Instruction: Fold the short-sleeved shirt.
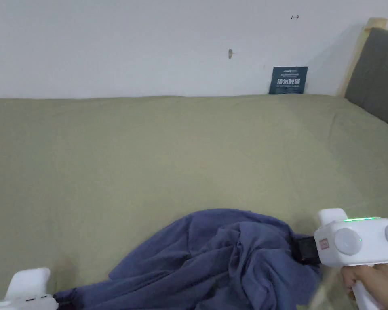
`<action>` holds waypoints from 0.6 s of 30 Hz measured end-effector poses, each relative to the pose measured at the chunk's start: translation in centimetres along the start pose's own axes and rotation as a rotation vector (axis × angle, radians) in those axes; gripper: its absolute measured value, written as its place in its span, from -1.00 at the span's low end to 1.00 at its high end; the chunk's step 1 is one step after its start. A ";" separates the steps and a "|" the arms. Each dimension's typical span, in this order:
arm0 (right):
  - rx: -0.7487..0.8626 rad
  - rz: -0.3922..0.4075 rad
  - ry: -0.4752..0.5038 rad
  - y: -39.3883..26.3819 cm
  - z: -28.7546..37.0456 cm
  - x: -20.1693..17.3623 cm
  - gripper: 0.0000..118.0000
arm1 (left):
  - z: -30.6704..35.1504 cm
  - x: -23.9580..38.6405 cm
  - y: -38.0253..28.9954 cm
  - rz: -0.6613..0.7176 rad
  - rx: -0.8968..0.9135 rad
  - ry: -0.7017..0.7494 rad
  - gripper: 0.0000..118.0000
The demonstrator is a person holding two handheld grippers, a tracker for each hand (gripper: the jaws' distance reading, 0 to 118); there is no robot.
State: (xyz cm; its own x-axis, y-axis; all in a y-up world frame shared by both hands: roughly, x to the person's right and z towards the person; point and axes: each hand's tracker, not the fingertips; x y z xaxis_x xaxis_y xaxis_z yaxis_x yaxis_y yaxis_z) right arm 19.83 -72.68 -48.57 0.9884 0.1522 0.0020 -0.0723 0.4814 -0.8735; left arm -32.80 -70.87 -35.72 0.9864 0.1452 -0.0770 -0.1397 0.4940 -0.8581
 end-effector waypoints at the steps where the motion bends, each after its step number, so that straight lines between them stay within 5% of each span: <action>1: 0.008 -0.010 -0.004 -0.2 -0.2 -0.1 0.77 | -0.1 0.1 0.1 0.001 -0.001 0.000 -1.00; 4: -0.001 -0.045 0.015 0.0 -0.3 1.0 0.70 | -0.2 -0.1 0.1 0.007 -0.006 -0.005 -1.00; 6: -0.003 -0.100 0.139 0.1 1.4 1.6 -0.22 | 0.1 -0.2 0.3 0.015 -0.010 -0.009 -1.00; 7: 0.032 -0.071 0.099 -0.3 4.7 0.2 -1.00 | 0.4 -0.3 0.5 0.019 -0.013 -0.009 -1.00; 18: 0.346 -0.079 0.146 -2.3 19.9 4.6 -1.00 | 15.7 -2.6 3.2 0.005 0.262 0.120 -1.00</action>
State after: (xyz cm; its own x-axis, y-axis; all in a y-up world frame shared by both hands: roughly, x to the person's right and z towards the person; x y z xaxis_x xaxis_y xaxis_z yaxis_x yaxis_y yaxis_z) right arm 21.90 -55.88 -36.80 0.9996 -0.0094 -0.0285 -0.0116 0.7535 -0.6574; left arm -37.16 -56.22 -30.34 0.9867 0.0531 -0.1539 -0.1466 0.7003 -0.6986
